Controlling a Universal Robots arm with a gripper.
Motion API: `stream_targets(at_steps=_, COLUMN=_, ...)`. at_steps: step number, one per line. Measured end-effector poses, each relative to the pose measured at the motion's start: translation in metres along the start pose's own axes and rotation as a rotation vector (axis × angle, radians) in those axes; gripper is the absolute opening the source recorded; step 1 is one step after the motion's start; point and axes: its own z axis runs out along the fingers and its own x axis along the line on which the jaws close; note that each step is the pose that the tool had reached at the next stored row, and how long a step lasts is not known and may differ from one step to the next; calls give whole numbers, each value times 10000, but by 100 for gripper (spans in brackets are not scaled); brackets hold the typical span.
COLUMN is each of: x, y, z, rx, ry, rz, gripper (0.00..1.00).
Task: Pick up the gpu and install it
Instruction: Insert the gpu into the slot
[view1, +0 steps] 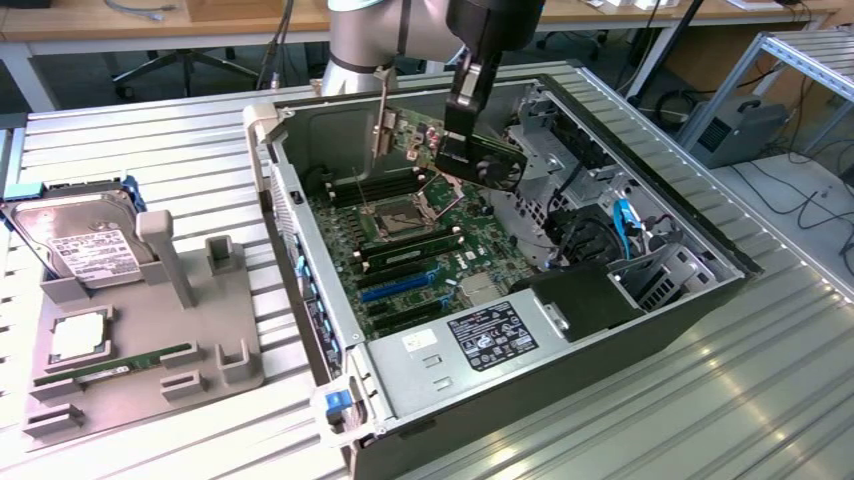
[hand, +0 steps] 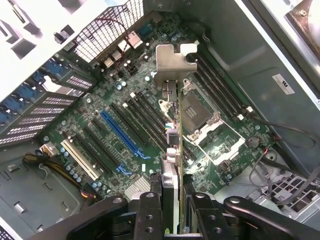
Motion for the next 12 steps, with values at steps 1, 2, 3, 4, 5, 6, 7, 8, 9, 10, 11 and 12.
stream_targets(at_steps=1, x=0, y=0, z=0, rx=-1, ry=1, rz=-34, gripper=27)
stream_targets(at_steps=2, x=0, y=0, z=0, rx=-1, ry=1, rz=-61, gripper=27)
stream_targets(at_steps=3, x=0, y=0, z=0, rx=-2, ry=1, rz=-84, gripper=27)
stream_targets(at_steps=4, x=0, y=0, z=0, rx=-3, ry=2, rz=-108, gripper=27)
stream_targets(at_steps=5, x=0, y=0, z=0, rx=-3, ry=2, rz=-131, gripper=27)
stream_targets(at_steps=6, x=0, y=0, z=0, rx=-4, ry=2, rz=-156, gripper=27)
stream_targets(at_steps=7, x=0, y=0, z=0, rx=-5, ry=2, rz=-176, gripper=27)
stream_targets(at_steps=8, x=0, y=0, z=0, rx=-5, ry=3, rz=-199, gripper=27)
stream_targets(at_steps=9, x=0, y=0, z=0, rx=-6, ry=3, rz=-225, gripper=27)
stream_targets(at_steps=10, x=0, y=0, z=0, rx=-7, ry=4, rz=-244, gripper=27)
stream_targets(at_steps=11, x=0, y=0, z=0, rx=-7, ry=3, rz=-269, gripper=27)
stream_targets(at_steps=12, x=0, y=0, z=0, rx=-8, ry=4, rz=-297, gripper=27)
